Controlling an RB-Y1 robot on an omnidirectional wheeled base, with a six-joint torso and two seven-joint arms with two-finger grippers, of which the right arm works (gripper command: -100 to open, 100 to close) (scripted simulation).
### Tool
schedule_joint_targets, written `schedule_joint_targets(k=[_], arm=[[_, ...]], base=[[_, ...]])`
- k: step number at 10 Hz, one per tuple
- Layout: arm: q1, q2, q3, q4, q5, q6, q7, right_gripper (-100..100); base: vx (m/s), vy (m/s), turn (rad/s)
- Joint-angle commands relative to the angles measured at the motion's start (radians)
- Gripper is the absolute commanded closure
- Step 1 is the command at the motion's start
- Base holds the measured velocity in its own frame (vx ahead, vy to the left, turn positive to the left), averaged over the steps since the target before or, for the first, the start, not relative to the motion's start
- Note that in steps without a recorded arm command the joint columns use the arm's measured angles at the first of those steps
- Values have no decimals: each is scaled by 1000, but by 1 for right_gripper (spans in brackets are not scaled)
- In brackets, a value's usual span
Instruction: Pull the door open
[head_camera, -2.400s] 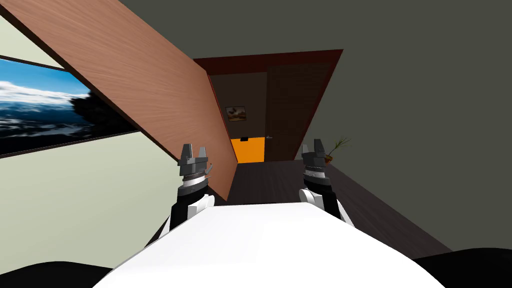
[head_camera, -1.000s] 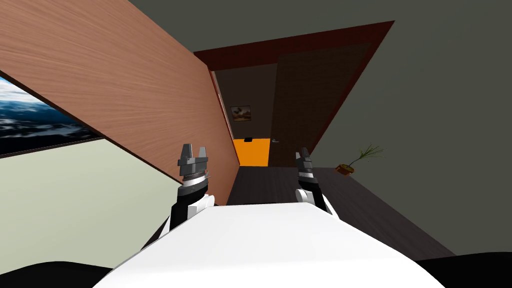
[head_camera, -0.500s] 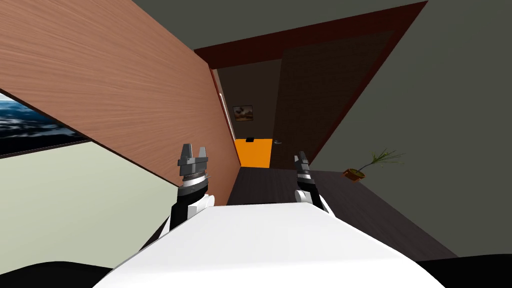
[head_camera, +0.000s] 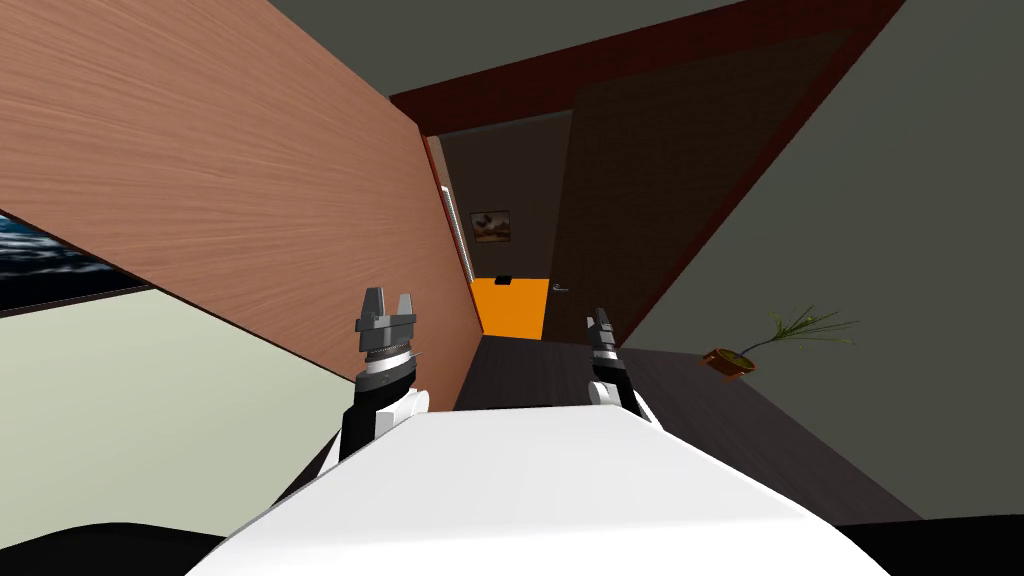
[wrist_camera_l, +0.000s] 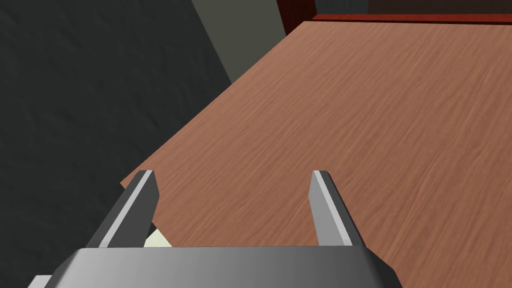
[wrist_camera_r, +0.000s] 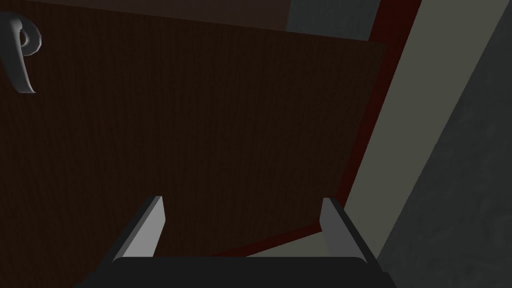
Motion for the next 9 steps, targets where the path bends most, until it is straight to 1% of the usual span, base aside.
schedule_joint_targets(k=[1,5,6,7,9], arm=[[-10,-5,-2,45,-10,-8,-2,-100],[-44,-16,-10,164,-35,-28,-6,-100],[-53,-19,-12,190,-41,-33,-7,-100],[-53,-19,-12,194,-41,-33,-7,-100],[-69,-24,-15,251,-53,-43,-9,-100]], base=[[85,-27,93],[100,-38,82],[90,-24,72],[52,-17,24],[61,-33,68]])
